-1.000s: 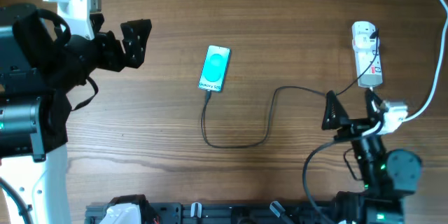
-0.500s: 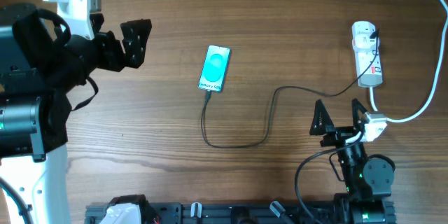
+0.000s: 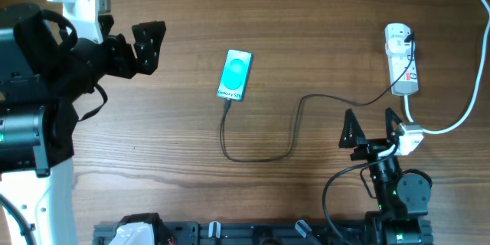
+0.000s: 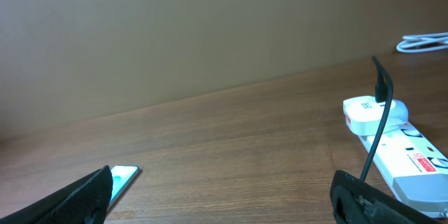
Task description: Plug charger to phone and switch on socket
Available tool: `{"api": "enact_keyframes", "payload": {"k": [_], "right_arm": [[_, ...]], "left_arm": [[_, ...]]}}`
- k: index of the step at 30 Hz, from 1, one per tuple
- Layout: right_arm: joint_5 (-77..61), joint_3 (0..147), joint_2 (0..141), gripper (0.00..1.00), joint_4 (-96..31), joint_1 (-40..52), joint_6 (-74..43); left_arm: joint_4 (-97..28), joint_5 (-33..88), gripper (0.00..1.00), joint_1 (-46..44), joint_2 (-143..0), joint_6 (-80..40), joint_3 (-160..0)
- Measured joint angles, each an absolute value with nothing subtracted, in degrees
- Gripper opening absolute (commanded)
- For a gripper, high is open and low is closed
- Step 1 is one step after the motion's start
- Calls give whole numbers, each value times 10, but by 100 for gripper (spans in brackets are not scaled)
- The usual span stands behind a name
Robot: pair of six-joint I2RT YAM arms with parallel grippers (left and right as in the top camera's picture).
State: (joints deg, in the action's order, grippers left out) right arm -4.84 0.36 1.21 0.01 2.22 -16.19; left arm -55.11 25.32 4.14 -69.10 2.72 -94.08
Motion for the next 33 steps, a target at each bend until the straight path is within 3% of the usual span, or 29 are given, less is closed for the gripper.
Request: {"api": "enact_keyframes", "payload": {"k": [11,16,27,33], "right_arm": [[-48,4,12,100,0,22,-162],[-48,4,12,100,0,22,-162],[-48,4,13,99,0,22,-162],[-48,4,13,100,0,22,-162]], "left_arm": [[-552,253,98,41,-681,27,-941],[-526,253,100,41,-580,28,-879],[-1,242,100,14,-229,39,-277],[69,207,100,12,-112,40,-69]]}}
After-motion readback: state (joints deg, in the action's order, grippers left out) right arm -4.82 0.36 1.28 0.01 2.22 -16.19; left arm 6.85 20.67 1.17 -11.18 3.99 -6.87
